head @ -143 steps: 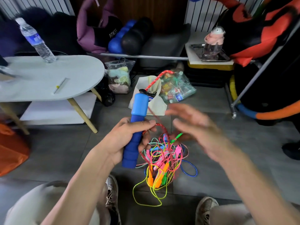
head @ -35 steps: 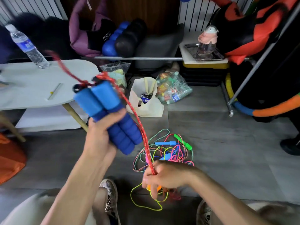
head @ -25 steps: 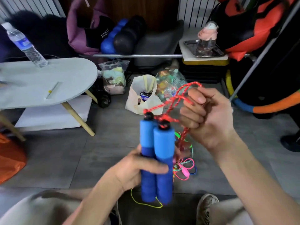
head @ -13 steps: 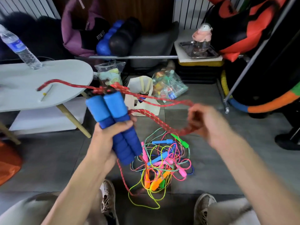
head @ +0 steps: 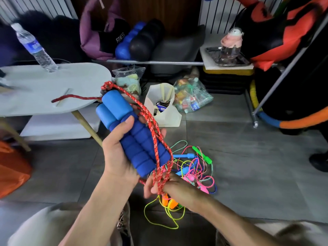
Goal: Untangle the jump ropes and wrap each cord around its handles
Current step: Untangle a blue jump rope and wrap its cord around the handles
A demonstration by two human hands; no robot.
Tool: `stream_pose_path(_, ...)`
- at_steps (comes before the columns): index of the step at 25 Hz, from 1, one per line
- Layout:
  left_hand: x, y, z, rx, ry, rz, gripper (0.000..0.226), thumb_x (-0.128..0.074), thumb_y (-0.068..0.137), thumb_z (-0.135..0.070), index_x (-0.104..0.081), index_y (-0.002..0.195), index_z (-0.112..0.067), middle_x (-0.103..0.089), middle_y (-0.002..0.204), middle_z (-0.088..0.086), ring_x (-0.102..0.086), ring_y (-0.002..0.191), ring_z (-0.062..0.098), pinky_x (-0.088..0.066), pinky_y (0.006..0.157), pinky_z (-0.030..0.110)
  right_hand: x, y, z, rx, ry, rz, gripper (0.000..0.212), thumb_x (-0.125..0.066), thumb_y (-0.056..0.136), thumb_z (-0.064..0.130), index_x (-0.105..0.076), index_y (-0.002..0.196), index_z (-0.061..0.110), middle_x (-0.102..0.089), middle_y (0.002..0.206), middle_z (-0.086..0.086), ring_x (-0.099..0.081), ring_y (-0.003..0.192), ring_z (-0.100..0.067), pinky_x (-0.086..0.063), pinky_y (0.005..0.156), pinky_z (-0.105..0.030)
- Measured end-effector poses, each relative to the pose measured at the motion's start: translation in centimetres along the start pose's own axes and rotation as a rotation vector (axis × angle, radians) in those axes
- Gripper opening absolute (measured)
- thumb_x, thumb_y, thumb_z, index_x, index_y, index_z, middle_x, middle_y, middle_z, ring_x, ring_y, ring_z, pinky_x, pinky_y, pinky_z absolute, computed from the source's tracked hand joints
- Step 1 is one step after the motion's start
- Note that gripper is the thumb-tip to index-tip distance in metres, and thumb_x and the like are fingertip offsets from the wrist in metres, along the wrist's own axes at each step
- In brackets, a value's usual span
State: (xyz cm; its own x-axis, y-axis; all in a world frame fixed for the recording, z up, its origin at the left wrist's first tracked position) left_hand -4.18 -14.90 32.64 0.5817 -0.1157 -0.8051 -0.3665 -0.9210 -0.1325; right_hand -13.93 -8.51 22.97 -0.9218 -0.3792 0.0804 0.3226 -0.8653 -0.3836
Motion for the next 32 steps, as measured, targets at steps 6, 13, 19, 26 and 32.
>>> stream_pose_path(6,1.7,1.3,-1.6,0.152,0.309,-0.255,0.006,-0.059,0.079,-0.009,-0.06,0.085,-0.008,-0.065,0.076,0.012,-0.065,0.065,0.025,-0.057,0.066,0.034,7.8,-0.8,2.4,0.045,0.278,-0.362,0.017,-0.072,0.07,0.025,-0.07,0.07,0.009,-0.064,0.063,-0.009,-0.055,0.045,-0.018,-0.044,0.045,-0.023)
stream_pose_path(13,4.5,0.5,5.1,0.373,0.835,-0.189,0.018,-0.063,0.078,0.01,-0.062,0.078,-0.008,-0.062,0.057,0.006,-0.058,0.045,0.017,-0.05,0.049,0.024,4.9,1.5,-0.7,-0.115,0.793,-0.673,0.026,-0.062,0.081,0.024,-0.057,0.057,0.019,-0.049,0.052,0.0,-0.041,0.04,-0.013,-0.029,0.042,-0.021)
stream_pose_path(19,17.3,-3.1,9.3,0.614,1.088,-0.389,0.012,-0.066,0.076,0.006,-0.064,0.082,-0.004,-0.06,0.056,0.006,-0.056,0.048,0.017,-0.047,0.052,0.025,-5.8,4.7,-11.9,-0.412,1.201,-0.705,0.028,-0.044,0.09,0.017,-0.049,0.063,0.017,-0.048,0.044,0.001,-0.044,0.037,-0.013,-0.032,0.042,-0.02)
stream_pose_path(26,30.6,-2.3,9.7,0.487,1.106,-0.776,0.012,-0.068,0.078,-0.001,-0.062,0.081,-0.011,-0.061,0.071,0.013,-0.056,0.051,0.017,-0.051,0.054,0.029,-10.8,13.7,-17.9,-0.638,0.66,-0.624,0.017,-0.054,0.094,0.015,-0.064,0.081,0.011,-0.064,0.087,-0.006,-0.061,0.084,-0.018,-0.044,0.058,-0.017)
stream_pose_path(32,37.5,1.3,9.5,0.715,1.759,-0.557,0.045,-0.075,0.071,-0.022,-0.059,0.113,-0.016,-0.065,0.101,0.012,-0.061,0.099,0.034,-0.045,0.076,0.034,-8.3,12.8,-25.2,-0.555,-0.389,-0.345,0.055,-0.054,0.085,0.041,-0.05,0.134,0.017,-0.058,0.134,-0.008,-0.054,0.122,-0.029,-0.042,0.095,-0.035)
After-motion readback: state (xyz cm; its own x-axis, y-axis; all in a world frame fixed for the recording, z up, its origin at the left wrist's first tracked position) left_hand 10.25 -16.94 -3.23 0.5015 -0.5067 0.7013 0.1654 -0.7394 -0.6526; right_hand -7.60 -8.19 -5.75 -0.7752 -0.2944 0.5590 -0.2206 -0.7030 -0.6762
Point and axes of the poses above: each hand's wrist, its own y-axis towards the middle knuckle, its own x-axis out of the back of the hand, z = x × y, the point moved 2 cm from there along y, towards the middle knuckle
